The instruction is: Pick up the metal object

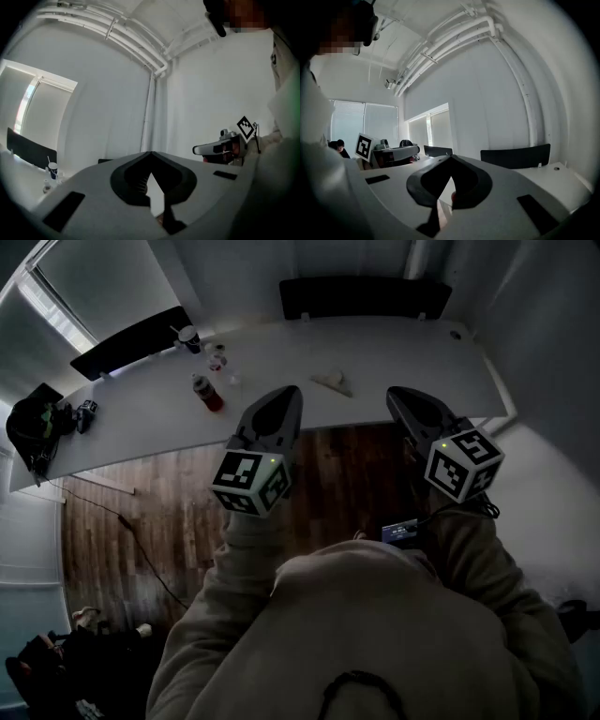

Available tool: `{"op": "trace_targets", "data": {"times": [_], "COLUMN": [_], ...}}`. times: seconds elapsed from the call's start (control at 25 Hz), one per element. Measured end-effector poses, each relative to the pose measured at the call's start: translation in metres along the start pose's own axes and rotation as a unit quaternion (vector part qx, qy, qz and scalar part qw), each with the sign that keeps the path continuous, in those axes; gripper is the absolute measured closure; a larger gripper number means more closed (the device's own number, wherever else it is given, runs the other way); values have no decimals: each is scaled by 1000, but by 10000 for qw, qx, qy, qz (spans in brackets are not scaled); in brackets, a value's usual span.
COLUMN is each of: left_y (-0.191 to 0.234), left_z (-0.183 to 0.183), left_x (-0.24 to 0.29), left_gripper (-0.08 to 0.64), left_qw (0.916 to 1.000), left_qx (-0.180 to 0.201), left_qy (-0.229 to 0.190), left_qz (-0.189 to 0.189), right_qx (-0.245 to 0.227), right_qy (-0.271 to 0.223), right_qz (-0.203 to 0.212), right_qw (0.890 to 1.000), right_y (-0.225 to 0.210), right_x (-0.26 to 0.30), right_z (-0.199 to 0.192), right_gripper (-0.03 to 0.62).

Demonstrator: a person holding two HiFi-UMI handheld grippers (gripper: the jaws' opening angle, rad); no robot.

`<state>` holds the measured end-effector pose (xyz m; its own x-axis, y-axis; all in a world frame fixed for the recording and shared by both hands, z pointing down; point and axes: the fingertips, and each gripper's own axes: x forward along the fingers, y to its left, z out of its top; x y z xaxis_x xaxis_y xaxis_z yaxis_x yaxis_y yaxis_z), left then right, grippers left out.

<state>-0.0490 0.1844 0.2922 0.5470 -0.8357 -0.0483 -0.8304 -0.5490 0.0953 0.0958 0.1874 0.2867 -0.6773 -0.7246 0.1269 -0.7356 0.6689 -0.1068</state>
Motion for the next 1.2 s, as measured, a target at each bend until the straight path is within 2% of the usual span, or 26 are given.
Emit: {"op": "trace_targets", "data": {"times": [0.28,0.4,0.68,0.84,1.2], "left_y": [-3,-5,-16,-19,-20], "left_z": [-5,-15,-39,-49,-59], "left_x": [5,6,37,55,83], "left_gripper": [557,557,557,557,557], "left_qw": [9999,9998,9979,9965,9962], "left_qx": [100,-57,-180,-272,-342], "left_qy": [111,200,613,782,790], "left_qz": [-68,-76,-117,-63,130], "right_qx": [19,151,176,283,239], "right_qy": [-82,-104,93,149,277], "right_qz": [-13,137,-11,70,442], "right_qw": [10000,9997,9998,9995,9984], "right_y": [-6,-7,-33,-46,-71], "right_x": [0,-3,5,14,28], "right_z": [-2,-7,-18,-21,-18], "right_gripper": [574,574,574,574,574]}}
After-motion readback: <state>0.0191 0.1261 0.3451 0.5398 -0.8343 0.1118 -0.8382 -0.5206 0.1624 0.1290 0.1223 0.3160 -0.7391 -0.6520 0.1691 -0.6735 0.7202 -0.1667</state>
